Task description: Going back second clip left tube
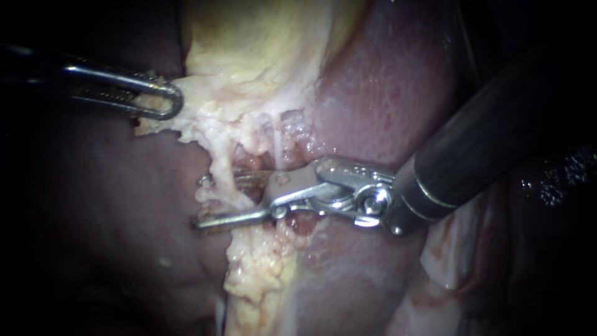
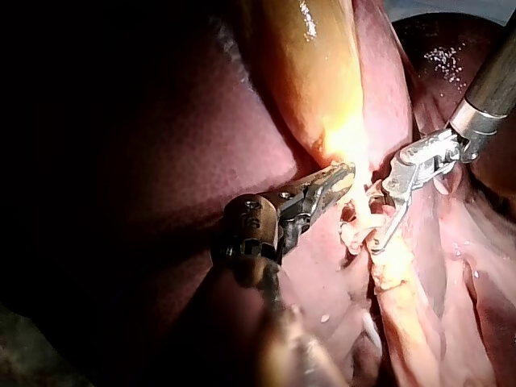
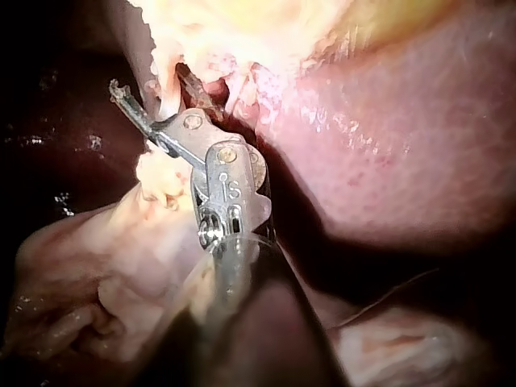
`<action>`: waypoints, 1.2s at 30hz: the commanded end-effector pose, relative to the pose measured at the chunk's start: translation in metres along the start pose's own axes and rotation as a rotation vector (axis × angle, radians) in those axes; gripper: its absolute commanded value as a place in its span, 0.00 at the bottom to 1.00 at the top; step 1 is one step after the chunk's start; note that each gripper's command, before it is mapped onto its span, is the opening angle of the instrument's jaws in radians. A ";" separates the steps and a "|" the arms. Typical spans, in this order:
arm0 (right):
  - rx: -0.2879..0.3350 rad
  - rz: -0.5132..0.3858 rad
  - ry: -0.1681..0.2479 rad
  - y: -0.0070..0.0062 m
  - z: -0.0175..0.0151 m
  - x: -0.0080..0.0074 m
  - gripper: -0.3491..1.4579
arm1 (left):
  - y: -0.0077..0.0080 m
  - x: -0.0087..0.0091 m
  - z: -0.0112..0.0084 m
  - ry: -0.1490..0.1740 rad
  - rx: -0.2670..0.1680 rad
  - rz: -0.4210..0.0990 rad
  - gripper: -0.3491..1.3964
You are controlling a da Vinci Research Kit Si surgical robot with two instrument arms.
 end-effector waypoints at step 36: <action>0.010 -0.319 -0.236 -0.0048 -0.0094 0.0015 0.47 | -0.0001 0.0000 -0.0003 -0.001 -0.002 0.001 0.00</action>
